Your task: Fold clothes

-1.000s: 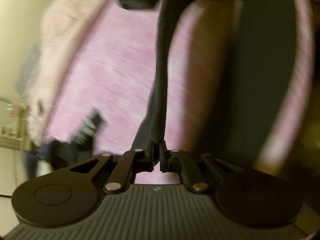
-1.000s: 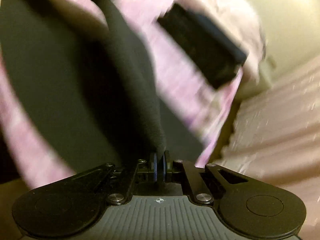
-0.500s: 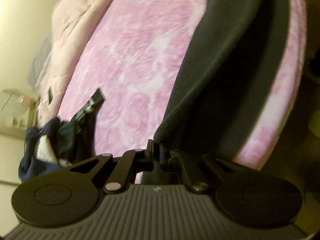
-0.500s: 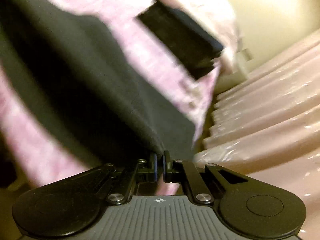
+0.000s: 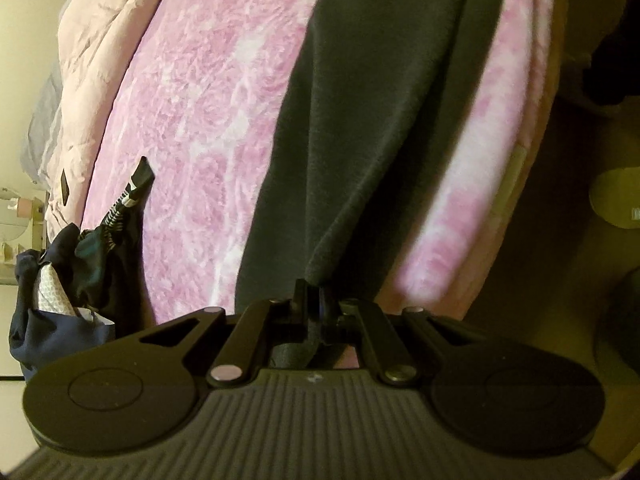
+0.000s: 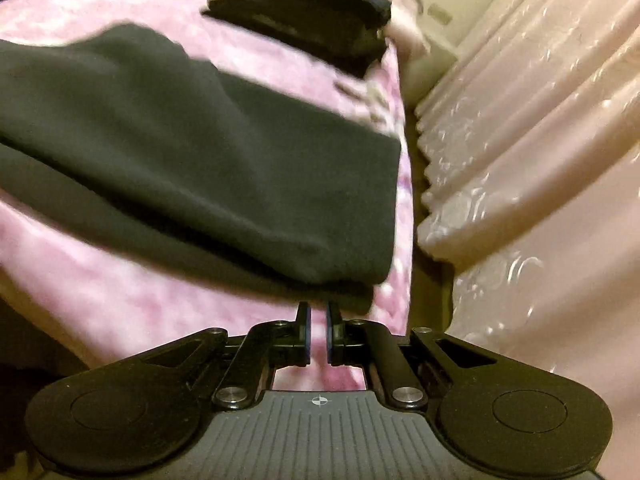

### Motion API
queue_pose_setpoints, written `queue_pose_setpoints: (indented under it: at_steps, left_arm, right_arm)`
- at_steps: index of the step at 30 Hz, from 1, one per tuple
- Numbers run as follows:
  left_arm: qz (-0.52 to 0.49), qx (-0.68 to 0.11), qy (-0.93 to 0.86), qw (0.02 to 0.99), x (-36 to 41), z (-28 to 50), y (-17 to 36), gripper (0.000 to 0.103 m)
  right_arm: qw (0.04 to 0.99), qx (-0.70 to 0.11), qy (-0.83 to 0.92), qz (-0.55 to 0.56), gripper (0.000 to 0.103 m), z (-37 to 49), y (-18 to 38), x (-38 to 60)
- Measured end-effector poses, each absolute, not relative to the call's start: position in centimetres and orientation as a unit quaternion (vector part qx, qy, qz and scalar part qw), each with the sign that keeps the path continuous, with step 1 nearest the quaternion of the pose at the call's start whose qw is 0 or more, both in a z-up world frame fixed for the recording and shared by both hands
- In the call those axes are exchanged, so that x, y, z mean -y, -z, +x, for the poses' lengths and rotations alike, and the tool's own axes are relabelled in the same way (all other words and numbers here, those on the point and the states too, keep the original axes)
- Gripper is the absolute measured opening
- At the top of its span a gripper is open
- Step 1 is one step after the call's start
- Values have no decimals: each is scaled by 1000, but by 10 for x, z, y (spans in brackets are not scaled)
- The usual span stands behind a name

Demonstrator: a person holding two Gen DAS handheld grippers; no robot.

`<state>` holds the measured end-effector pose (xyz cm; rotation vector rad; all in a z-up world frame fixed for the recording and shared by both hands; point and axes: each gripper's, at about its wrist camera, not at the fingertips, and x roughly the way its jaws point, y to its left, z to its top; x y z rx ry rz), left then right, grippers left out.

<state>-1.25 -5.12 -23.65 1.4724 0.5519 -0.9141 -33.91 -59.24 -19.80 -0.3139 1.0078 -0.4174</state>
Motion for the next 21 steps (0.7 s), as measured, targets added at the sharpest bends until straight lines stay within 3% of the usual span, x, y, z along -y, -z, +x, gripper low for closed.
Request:
queue_pose_setpoints:
  at_steps: [5, 6, 7, 8, 9, 12, 14, 16, 17, 18, 20, 21]
  left_arm:
    - [638, -241, 398, 613, 56, -8, 241, 3]
    - [637, -241, 399, 613, 55, -8, 241, 3]
    - [636, -241, 400, 614, 55, -7, 242, 3]
    - [635, -241, 401, 614, 55, -7, 242, 3]
    - [634, -242, 402, 615, 54, -6, 242, 3]
    - [631, -242, 404, 616, 53, -5, 242, 3]
    - [629, -242, 406, 617, 53, -4, 243, 3]
    - [627, -243, 408, 618, 52, -4, 243, 3]
    - [626, -243, 409, 618, 52, -3, 243, 3]
    - [625, -242, 409, 619, 51, -3, 243, 3]
    - [625, -231, 408, 625, 51, -2, 238, 3]
    - [625, -226, 407, 627, 50, -2, 236, 3]
  right_arm:
    - [859, -434, 81, -259, 4, -297, 199, 546]
    - [857, -431, 61, -277, 10, -290, 204, 540]
    - [853, -428, 42, -295, 47, -283, 208, 534]
    - [852, -421, 25, -311, 64, -279, 212, 529]
    - [851, -412, 10, -325, 73, -275, 215, 525]
    - [841, -409, -25, -354, 73, -266, 220, 516]
    - [831, -403, -49, -381, 67, -267, 222, 507]
    - [819, -393, -83, -409, 54, -264, 225, 500]
    - [814, -392, -93, -418, 53, -261, 227, 498]
    - [809, -396, -100, -422, 46, -257, 230, 499]
    - [798, -407, -114, -430, 21, -247, 236, 503]
    - [798, -408, -114, -430, 1, -246, 235, 507]
